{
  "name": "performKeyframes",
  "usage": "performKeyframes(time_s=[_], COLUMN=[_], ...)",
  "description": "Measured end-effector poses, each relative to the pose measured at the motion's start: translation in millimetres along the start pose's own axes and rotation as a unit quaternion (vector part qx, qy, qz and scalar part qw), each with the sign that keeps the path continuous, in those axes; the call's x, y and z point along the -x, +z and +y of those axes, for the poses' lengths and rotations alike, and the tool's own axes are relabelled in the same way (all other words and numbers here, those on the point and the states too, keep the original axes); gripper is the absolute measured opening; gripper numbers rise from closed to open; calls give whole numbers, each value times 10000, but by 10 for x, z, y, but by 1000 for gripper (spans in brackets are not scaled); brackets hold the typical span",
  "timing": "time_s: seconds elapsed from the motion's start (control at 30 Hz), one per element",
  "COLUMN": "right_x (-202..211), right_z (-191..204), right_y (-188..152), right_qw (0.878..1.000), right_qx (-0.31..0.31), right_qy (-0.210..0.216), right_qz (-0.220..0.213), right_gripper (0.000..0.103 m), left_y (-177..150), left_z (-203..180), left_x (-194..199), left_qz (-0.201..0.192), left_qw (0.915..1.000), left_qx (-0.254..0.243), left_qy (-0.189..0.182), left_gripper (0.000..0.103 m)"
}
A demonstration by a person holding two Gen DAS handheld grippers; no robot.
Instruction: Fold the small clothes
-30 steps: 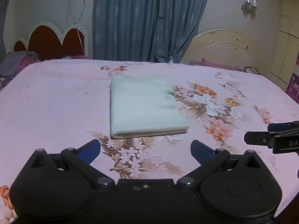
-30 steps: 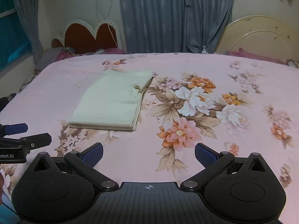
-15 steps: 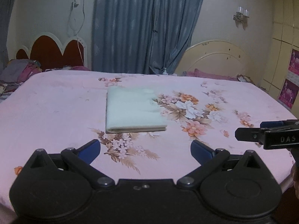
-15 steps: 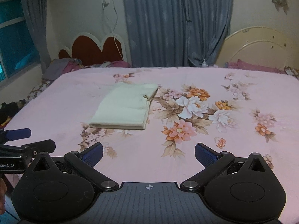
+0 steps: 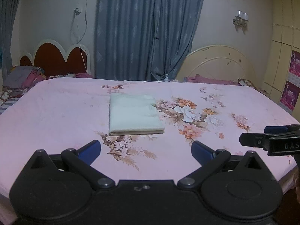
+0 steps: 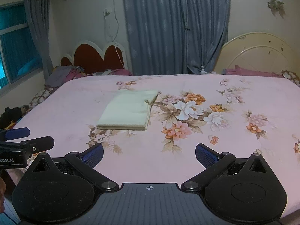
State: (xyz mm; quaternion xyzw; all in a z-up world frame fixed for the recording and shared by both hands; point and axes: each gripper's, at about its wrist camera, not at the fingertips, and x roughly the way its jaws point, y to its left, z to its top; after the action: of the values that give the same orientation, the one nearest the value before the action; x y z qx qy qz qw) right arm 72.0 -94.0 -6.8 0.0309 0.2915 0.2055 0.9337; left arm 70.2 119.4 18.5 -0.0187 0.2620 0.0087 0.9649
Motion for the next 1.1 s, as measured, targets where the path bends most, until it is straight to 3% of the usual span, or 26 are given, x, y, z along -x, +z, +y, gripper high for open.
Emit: performKeyframes(time_s=[1.1], right_x=[-21], right_z=[-108], right_y=[88], right_qw=[9999], right_qx=[65], right_qy=[26], right_qz=[-82], right_gripper=[103], left_y=[55], left_z=[26], left_x=[3], left_qz=[-133], left_qw=[9998], left_qx=[-117], left_qy=[11], left_gripper=[102])
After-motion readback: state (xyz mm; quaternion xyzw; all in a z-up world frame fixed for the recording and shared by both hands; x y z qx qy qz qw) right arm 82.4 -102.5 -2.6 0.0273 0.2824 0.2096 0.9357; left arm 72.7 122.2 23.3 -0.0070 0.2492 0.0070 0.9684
